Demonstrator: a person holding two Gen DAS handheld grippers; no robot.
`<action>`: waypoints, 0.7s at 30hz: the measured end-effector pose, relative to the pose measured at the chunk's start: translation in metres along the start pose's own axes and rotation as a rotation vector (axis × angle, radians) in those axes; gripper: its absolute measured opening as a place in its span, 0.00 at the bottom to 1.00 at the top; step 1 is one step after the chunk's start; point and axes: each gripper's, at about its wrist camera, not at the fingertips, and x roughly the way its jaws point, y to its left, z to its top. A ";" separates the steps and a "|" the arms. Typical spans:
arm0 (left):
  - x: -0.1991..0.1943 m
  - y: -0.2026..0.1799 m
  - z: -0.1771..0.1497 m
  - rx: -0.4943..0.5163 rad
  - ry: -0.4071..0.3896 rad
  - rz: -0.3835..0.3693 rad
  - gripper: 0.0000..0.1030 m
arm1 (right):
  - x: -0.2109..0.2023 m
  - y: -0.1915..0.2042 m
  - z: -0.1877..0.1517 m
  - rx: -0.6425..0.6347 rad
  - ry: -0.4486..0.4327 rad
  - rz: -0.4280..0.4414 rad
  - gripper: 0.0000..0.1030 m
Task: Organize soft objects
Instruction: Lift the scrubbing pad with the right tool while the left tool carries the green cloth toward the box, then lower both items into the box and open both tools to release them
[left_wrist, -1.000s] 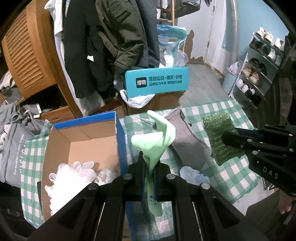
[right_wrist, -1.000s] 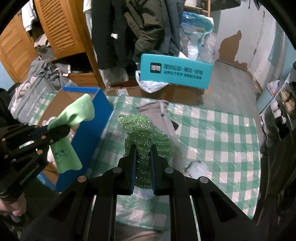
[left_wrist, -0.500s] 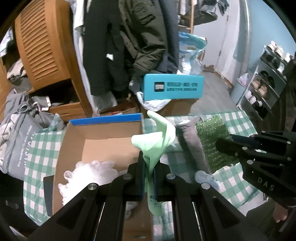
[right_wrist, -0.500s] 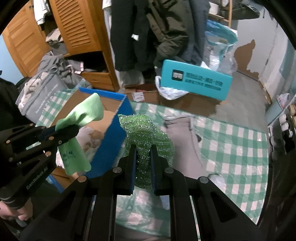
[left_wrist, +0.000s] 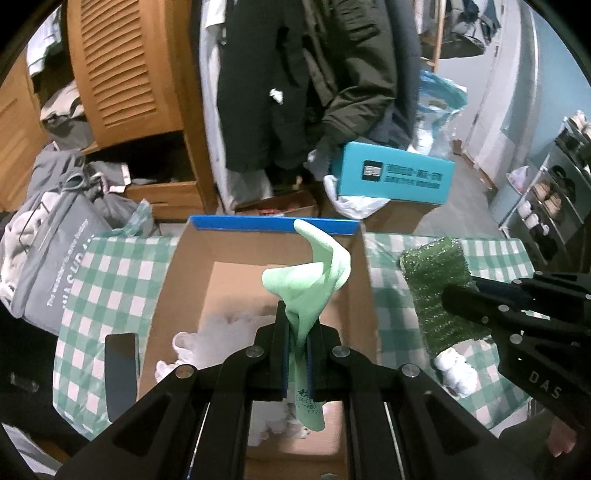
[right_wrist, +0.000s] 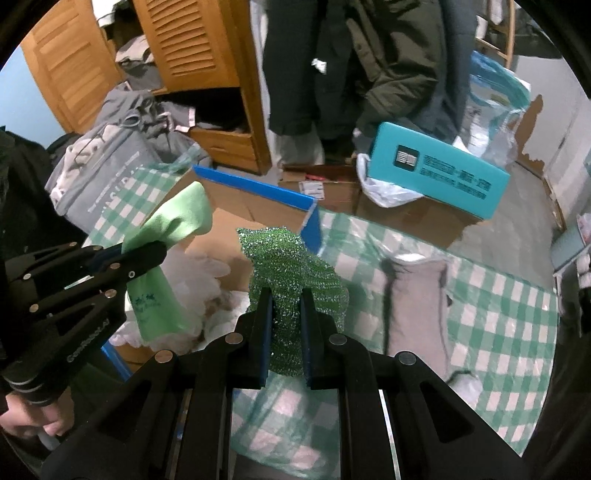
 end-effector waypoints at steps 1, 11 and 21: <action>0.002 0.004 0.000 -0.006 0.004 0.004 0.07 | 0.003 0.003 0.002 -0.004 0.004 0.003 0.11; 0.021 0.031 -0.001 -0.047 0.022 0.052 0.07 | 0.038 0.026 0.019 -0.049 0.056 0.029 0.11; 0.043 0.048 -0.007 -0.083 0.074 0.051 0.07 | 0.064 0.038 0.026 -0.068 0.099 0.042 0.11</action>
